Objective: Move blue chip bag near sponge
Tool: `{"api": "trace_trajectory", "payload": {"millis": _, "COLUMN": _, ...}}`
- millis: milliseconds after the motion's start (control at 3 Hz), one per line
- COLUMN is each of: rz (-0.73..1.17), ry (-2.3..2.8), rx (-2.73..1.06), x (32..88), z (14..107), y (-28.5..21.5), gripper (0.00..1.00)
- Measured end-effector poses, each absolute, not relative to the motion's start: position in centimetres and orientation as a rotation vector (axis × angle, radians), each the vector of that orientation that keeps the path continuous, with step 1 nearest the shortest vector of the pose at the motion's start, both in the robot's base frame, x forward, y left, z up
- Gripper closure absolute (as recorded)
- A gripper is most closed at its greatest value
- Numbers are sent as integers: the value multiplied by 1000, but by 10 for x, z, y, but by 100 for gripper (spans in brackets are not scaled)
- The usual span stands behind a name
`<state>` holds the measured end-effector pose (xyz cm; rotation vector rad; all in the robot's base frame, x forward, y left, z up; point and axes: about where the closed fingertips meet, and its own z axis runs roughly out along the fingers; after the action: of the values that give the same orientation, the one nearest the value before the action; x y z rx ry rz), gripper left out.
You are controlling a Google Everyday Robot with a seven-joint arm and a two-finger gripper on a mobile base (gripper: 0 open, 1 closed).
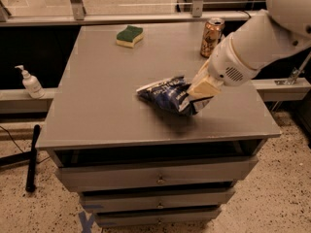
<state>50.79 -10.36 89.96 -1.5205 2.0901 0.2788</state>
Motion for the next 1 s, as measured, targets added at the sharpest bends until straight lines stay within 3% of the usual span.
{"api": "trace_trajectory", "payload": {"millis": 333, "rz": 150, "ry": 1995, "rx": -1498, "x": 525, "z": 968, "y": -114, "gripper": 100}}
{"api": "trace_trajectory", "payload": {"millis": 1000, "rz": 155, "ry": 1945, "rx": -1465, "x": 542, "z": 965, "y": -98, "gripper": 100}}
